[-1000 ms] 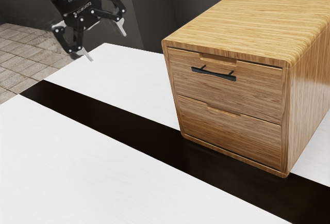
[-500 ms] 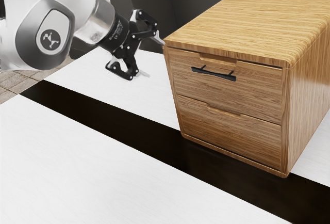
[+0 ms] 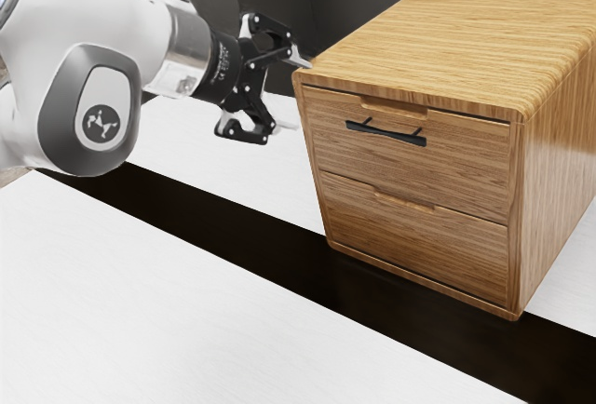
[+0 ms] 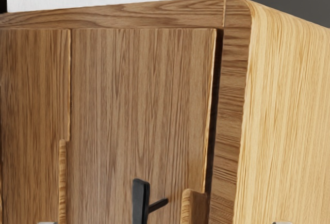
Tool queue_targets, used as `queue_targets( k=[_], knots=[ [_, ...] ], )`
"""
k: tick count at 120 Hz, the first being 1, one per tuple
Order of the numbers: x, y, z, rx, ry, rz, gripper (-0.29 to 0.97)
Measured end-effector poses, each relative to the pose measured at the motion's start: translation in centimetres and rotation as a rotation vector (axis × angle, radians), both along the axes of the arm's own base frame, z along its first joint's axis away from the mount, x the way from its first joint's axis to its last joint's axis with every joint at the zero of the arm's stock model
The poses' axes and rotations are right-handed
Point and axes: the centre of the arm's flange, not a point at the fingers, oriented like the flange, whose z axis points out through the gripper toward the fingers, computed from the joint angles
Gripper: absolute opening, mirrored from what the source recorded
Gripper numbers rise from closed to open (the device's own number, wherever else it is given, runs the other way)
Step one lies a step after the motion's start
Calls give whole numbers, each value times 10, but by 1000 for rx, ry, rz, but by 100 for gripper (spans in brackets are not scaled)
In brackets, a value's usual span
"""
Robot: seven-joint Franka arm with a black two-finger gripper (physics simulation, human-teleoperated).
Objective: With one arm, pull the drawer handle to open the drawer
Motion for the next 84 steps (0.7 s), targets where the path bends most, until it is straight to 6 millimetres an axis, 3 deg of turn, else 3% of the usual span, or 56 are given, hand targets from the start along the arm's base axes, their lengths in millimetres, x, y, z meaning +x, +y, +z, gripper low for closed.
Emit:
queue_targets(
  k=[48,65,84],
  knots=[
    [20,-7,-50,28,35,20,50],
    [23,-9,-43,56,32,15,42],
    [40,-11,-35,70,7,16,34]
  ],
)
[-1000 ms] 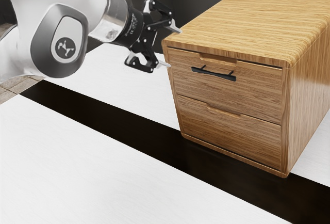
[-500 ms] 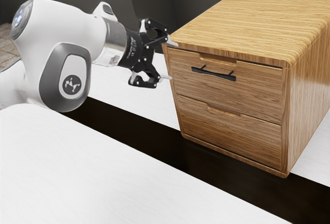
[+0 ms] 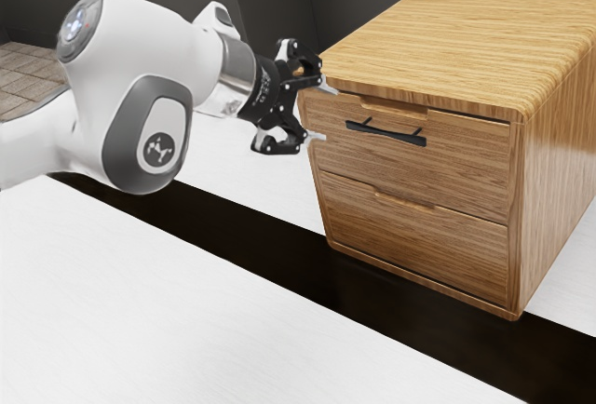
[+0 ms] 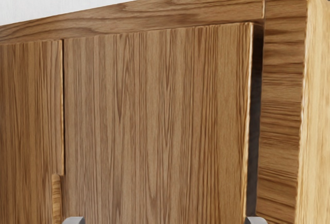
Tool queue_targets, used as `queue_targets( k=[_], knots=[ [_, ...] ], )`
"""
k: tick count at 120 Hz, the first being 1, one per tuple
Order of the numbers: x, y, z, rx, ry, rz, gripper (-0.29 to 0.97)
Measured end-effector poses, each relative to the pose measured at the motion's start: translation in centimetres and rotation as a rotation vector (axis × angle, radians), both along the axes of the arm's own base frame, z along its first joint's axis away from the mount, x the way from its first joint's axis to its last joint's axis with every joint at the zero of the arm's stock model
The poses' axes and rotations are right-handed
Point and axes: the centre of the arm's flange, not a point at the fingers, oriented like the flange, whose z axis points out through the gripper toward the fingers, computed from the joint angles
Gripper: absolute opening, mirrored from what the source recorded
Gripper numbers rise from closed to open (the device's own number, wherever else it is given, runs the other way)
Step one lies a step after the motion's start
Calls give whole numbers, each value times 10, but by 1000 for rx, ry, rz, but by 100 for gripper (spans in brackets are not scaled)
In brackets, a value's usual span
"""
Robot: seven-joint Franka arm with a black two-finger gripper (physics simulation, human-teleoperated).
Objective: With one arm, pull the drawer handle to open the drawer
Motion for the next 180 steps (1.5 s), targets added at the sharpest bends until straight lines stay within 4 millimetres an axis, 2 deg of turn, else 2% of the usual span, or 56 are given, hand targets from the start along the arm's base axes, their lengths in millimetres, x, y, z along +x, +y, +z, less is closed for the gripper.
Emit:
queue_targets(
  k=[22,48,72,110,154,180],
  knots=[
    [2,-2,-2,0,-2,1,30],
    [-2,-32,-4,-2,-5,-46,29],
    [2,-43,-11,-4,-3,-60,28],
    [7,-46,-17,-4,-1,-60,14],
    [14,-52,-26,-4,7,-65,10],
    [14,-65,-26,-4,1,-85,8]
  ],
)
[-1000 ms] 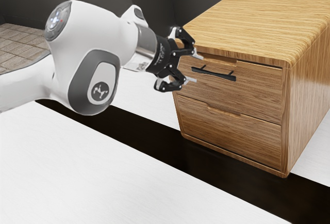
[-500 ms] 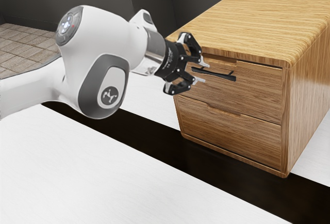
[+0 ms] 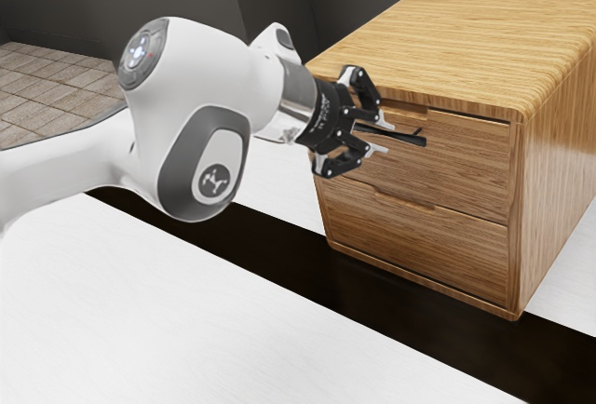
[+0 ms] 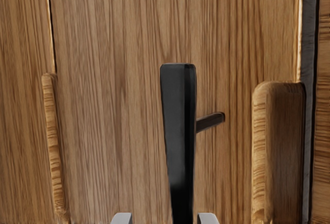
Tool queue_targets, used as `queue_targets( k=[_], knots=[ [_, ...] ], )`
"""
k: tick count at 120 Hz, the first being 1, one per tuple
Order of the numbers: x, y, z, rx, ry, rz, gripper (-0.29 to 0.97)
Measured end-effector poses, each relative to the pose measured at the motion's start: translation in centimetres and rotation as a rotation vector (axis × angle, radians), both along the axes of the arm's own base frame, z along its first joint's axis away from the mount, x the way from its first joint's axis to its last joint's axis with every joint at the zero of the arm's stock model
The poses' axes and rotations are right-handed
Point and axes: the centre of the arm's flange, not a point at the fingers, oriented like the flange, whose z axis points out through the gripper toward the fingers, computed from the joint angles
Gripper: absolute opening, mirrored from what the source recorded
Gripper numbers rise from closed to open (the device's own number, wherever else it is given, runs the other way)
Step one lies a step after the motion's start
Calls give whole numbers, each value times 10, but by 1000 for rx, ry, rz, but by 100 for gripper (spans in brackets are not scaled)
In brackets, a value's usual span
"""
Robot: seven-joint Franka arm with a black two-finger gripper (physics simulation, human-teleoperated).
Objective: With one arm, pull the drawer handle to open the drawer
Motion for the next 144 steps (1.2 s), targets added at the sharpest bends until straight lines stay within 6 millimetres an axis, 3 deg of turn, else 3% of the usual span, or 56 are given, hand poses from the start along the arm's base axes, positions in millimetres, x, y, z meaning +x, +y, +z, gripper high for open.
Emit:
queue_targets(
  k=[44,144],
  knots=[
    [2,0,-4,0,6,1,-1],
    [-20,0,-7,0,24,-2,0]
  ],
)
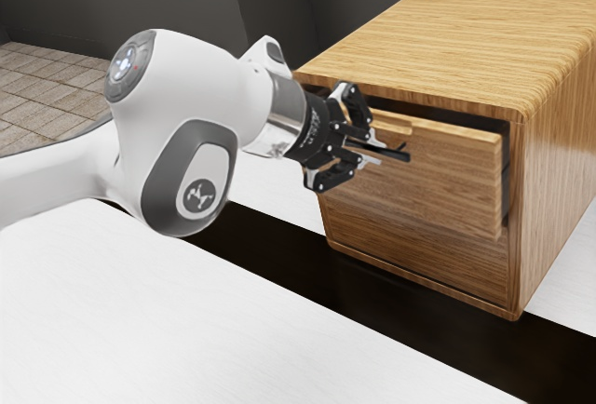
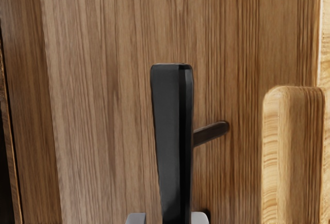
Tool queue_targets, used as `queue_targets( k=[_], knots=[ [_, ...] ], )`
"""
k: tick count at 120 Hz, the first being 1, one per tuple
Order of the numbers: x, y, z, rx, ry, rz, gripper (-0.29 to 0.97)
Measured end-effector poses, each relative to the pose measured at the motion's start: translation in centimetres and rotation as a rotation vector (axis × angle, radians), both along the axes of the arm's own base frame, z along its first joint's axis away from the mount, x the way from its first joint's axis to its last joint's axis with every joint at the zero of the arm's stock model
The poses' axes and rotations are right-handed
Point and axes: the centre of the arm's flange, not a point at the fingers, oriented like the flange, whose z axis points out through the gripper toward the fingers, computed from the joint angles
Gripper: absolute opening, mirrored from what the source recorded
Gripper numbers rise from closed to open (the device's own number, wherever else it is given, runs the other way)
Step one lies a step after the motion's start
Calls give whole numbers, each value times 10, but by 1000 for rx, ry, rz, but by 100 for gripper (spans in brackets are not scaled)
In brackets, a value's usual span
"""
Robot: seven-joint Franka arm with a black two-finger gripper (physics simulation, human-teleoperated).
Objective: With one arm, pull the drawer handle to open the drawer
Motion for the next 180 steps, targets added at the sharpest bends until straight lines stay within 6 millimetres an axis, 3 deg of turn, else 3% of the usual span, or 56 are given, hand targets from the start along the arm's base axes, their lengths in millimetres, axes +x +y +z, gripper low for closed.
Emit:
queue_targets(
  k=[136,180],
  knots=[
    [-47,12,10,-1,-14,10,0],
    [-57,14,3,3,5,12,0]
  ],
)
